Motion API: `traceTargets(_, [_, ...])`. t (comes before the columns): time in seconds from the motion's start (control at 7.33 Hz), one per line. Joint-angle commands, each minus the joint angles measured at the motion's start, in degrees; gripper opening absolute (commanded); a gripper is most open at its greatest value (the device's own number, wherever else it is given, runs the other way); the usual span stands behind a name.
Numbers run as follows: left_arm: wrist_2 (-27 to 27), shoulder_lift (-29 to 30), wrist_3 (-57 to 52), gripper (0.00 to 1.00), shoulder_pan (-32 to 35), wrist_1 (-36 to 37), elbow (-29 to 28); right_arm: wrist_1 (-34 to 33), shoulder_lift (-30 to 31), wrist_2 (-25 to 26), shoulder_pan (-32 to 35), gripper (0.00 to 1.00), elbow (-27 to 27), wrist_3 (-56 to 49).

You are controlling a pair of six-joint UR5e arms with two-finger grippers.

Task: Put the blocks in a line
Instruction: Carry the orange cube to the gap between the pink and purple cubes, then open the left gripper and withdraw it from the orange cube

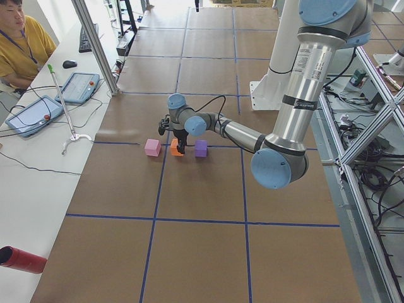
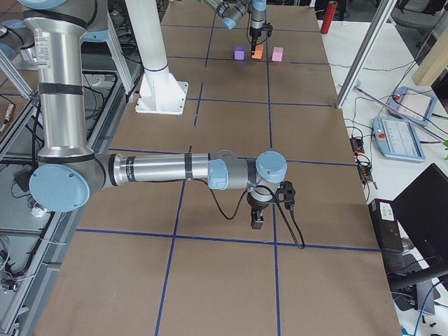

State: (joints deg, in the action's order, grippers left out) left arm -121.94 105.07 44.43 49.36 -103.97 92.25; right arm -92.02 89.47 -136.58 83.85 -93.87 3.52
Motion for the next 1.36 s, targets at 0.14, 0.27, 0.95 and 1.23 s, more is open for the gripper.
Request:
traceTargets(0.14, [-0.14,-0.12,-0.04,0.99,1.95,0.09,1.35,0.0,0.0,0.0,0.0,1.0,-0.08,0.0])
traceTargets(0.27, [-0.14,-0.12,-0.56,0.99,5.36,0.87,3.18,0.0,0.0,0.0,0.0,1.0,-0.08,0.0])
traceTargets(0.95, [-0.23,-8.17,-46.24,0.99,29.87,9.76,4.26,0.0,0.0,0.0,0.0,1.0,-0.08,0.0])
traceTargets(1.23, [-4.85,-14.69,-56.1,1.0,35.78,9.32,3.03,0.0,0.0,0.0,0.0,1.0,-0.08,0.0])
